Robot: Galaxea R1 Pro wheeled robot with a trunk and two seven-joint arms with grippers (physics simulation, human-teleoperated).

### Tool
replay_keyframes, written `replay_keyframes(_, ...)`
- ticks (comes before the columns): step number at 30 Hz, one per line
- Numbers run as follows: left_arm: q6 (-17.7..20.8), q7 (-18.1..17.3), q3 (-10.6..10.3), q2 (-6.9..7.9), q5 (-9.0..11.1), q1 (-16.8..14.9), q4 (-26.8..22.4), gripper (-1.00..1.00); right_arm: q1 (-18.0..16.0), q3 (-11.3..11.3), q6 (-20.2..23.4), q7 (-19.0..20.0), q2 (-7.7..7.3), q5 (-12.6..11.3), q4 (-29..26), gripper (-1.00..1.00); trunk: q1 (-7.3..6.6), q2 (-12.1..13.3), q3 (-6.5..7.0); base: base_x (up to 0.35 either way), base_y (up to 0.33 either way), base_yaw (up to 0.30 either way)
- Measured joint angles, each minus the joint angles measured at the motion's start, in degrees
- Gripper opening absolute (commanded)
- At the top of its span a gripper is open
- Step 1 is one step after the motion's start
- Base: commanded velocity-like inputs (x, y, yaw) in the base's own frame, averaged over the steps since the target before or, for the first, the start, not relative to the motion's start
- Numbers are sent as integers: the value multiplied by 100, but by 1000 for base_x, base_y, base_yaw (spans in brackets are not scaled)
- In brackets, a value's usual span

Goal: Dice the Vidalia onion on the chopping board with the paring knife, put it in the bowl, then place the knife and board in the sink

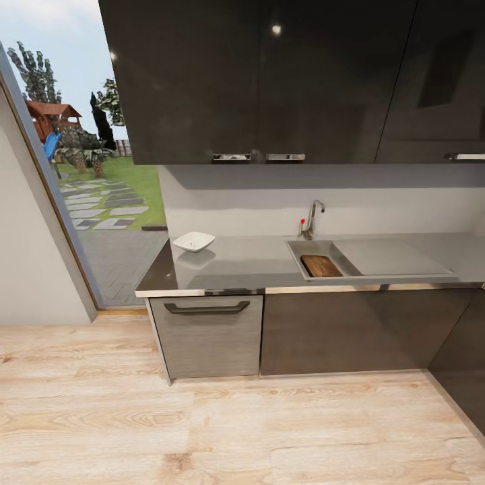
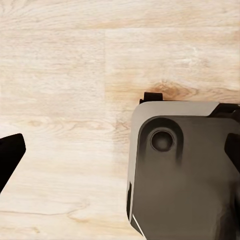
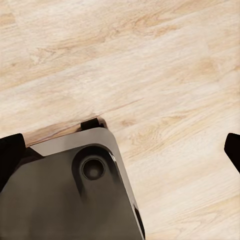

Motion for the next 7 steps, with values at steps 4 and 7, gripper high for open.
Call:
replay_keyframes(4,0,0,0,0,0,-3,0,100,0,0,0,0,0,0,-2,100,0,0,0,0,0,0)
replay_keyframes(7,-1,0,0,0,0,-2,0,100,0,0,0,0,0,0,0,100,0,0,0,0,0,0)
